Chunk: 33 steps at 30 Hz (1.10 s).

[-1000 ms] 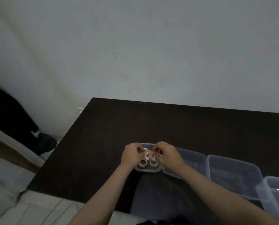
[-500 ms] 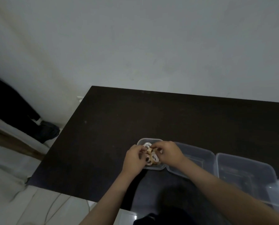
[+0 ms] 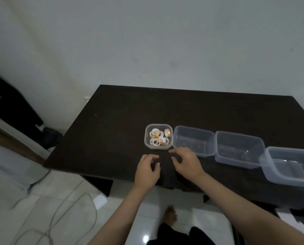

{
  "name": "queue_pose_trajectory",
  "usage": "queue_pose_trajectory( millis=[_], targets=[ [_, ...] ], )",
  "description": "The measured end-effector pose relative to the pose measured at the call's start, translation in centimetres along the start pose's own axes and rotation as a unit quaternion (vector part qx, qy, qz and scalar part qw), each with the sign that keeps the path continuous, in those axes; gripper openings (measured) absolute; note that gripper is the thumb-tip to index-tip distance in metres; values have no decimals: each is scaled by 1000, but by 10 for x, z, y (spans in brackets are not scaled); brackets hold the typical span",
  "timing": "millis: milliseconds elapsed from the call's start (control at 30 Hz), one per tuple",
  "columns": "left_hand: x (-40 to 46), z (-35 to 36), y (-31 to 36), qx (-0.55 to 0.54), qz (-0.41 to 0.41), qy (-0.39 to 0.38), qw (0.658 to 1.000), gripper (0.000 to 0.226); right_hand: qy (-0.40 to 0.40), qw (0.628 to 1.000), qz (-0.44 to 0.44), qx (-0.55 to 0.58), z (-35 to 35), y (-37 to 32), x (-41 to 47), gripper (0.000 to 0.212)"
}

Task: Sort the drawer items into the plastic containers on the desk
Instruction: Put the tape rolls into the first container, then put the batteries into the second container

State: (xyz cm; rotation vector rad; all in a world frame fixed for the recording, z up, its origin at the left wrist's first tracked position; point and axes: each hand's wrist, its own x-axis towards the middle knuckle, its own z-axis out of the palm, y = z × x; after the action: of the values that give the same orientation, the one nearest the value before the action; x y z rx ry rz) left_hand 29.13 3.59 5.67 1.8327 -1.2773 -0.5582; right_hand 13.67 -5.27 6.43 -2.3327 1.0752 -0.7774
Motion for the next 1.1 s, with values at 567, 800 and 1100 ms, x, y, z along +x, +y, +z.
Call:
queue_pose_trajectory(
  millis=[567, 800, 1100],
  targets=[
    [-175, 110, 52, -20, 17, -212, 977, 22, 5, 977, 208, -40, -70, 25, -258, 30],
    [-192, 173, 90, -10, 37, -302, 953, 20, 3, 955, 292, -48, -107, 73, -313, 28],
    [-207, 262, 128, 17, -7, -350, 937, 18, -34, 931, 362, -36, -157, 155, -361, 26]
  ],
)
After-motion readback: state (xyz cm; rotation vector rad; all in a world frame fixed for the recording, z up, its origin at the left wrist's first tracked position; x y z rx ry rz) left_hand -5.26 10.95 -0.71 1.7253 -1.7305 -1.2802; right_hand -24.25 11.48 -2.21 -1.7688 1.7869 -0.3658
